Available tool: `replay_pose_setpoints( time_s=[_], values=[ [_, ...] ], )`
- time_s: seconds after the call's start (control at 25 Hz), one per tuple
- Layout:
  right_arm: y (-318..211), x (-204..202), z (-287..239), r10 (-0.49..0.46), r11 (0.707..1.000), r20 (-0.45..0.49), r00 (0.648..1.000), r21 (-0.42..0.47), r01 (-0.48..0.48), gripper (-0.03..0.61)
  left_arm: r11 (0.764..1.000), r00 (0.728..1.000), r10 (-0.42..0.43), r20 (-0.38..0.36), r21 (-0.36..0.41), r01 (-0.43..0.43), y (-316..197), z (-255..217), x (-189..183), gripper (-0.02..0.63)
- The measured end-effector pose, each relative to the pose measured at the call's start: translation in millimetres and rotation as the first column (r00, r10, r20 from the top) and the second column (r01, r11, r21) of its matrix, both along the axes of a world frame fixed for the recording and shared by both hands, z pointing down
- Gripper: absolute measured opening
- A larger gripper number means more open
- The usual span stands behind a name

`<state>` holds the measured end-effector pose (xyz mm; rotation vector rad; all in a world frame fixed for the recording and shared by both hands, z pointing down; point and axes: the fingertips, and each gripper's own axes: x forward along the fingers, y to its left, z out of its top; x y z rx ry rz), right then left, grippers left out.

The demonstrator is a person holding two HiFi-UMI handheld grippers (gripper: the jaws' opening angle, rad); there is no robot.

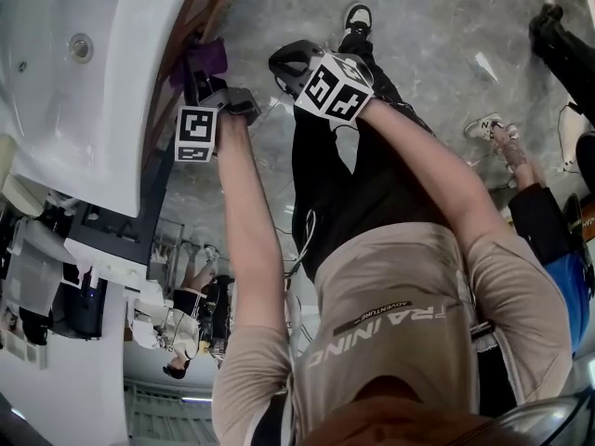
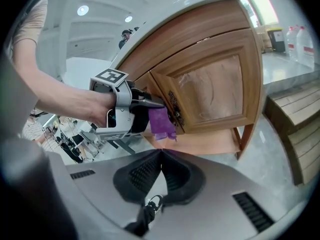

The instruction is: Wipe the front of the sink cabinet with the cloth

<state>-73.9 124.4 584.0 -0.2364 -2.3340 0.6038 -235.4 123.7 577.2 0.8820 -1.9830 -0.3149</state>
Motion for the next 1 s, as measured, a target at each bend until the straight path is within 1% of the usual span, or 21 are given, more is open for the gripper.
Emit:
replay_pose_setpoints(
  time_s=[0.2,0.48,0.56,0.68,0.88,1.0],
  values=[
    [-21.8,12.9,1.7,0.013,1.000,-0.008,1.000,-0.012,-0.013,0.012,0.999,1.000,0.013,-0.007,-0.031,-0.014,-23.8,2.8,11.4,0.040],
    [-37.7,15.5,3.9,0.026,0.999,0.002,1.000,-0.030,-0.026,0.012,0.998,0.999,0.038,-0.006,-0.054,-0.038,-40.7,6.2,17.2,0.040],
    [-43.4,16.5,4.6,0.034,0.999,0.003,0.999,-0.037,-0.034,0.012,0.996,0.998,0.061,-0.006,-0.060,-0.061,-45.5,5.4,21.0,0.038],
    [-54.1,17.6,8.0,0.040,0.998,0.005,0.999,-0.040,-0.040,0.012,0.993,0.994,0.107,-0.003,-0.052,-0.107,-66.7,4.8,27.2,0.038],
    [-79.4,31.9,10.1,0.049,0.998,0.000,0.999,-0.041,-0.049,0.012,0.990,0.991,0.131,-0.026,-0.038,-0.132,-114.1,12.9,37.9,0.038],
    [-96.7,41.0,12.0,0.061,0.997,-0.003,0.998,-0.041,-0.061,0.012,0.992,0.991,0.124,-0.046,-0.022,-0.125,-134.5,18.2,47.1,0.040]
  ],
)
